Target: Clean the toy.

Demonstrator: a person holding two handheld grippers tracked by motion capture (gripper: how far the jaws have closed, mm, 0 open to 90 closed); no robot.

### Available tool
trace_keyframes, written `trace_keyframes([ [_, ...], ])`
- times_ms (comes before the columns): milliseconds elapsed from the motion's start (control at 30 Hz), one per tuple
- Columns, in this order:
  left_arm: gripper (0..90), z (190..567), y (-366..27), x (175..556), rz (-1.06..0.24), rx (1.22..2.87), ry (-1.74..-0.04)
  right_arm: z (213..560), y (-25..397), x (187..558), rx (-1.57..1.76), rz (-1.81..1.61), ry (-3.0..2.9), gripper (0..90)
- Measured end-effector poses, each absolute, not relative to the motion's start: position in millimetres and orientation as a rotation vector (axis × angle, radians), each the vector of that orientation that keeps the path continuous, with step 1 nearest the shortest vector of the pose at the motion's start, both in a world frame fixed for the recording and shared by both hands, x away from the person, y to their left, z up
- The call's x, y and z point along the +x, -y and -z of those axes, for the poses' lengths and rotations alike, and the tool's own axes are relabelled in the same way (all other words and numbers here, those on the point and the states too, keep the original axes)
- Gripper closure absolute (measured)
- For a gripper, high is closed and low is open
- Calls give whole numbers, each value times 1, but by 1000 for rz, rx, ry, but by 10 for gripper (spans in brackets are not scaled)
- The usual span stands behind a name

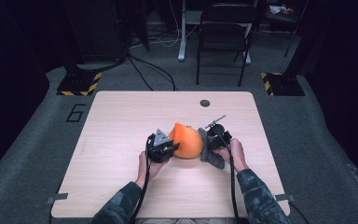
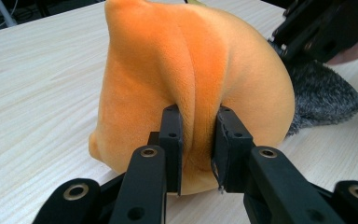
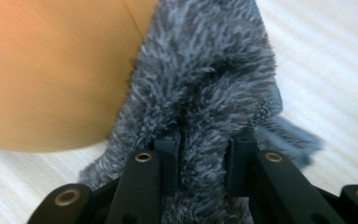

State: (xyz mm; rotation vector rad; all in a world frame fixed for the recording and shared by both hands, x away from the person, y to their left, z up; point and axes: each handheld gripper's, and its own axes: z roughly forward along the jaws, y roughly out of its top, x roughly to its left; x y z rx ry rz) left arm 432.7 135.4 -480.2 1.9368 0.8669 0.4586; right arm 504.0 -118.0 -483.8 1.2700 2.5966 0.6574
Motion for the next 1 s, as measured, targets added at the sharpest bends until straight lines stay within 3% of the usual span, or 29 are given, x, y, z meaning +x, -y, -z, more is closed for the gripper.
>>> trace_keyframes([
  [233, 749, 480, -140, 434, -450, 1927, -878, 474, 120, 502, 1239, -636, -2559, 711],
  [467, 744, 481, -142, 436, -438, 1915, -889, 410, 124, 485, 1142, -895, -2466, 714],
  [567, 742, 481, -142, 436, -442, 1916, -888, 400, 120, 479, 1105, -945, -2486, 714],
  [767, 719, 480, -143, 436, -442, 1914, -886, 420, 95, 478, 1083, -864, -2581, 716],
  [833, 684, 480, -144, 436, -449, 1919, -884, 426, 93, 479, 1070, -843, -2569, 716],
  [1000, 460, 478, -143, 433, -471, 1964, -888, 430, 97, 481, 1077, -845, -2541, 717],
])
